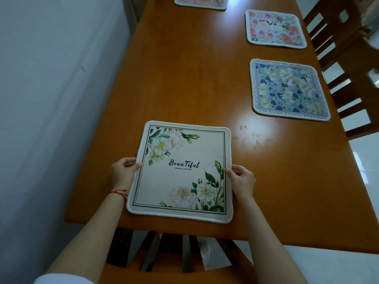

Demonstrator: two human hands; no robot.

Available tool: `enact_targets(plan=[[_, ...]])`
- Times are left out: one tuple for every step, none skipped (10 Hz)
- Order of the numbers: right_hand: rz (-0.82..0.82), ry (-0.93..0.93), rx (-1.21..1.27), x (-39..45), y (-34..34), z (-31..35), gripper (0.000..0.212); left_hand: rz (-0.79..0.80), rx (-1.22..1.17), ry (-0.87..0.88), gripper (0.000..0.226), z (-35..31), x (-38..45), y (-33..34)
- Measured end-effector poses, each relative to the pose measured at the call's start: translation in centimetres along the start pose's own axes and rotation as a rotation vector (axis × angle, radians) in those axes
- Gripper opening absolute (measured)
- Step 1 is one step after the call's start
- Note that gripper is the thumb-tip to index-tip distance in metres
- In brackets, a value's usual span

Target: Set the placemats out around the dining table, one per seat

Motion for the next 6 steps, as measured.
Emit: enact_targets(plan=[[0.003,-0.002,-0.005,0.0,-0.1,0.0,0.023,-0.018,0.007,0.011,0.028,-0.1,-0.1,0.0],[0.016,-0.004,-0.035,0.0,-0.2,0.2,0.025,-0.017,0.027,0.029,0.028,-0.4,-0.4,-0.1],[0.035,-0.021,-0.086,-0.1,-0.3,0.3,0.028,-0.048,0.092,0.115,0.028,-0.9,-1.2,-0.2],[0.062,-0.045,-0.175,-0.3,-0.5,0.4,0.028,-0.068,0.185,0.212,0.030,-1.4,-2.2,-0.4],[0.084,-0.146,-0.315,-0.9,-0.6,0.5,0.029,-0.029,0.280,0.312,0.033,-1.6,-3.3,0.3],[0.111,-0.275,-0.452,-1.7,-0.4,1.4,0.034,0.008,0.362,0.377,0.036,-2.2,-4.6,1.0]])
Point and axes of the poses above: each hand's wrist, its own x-axis towards the middle knuckle, its own y-axis out of the palm, z = x × y, the point moved 4 cm from there along x, towards the middle knuckle, and after that the axes turned 8 degrees about x, right-handed, at the moved point
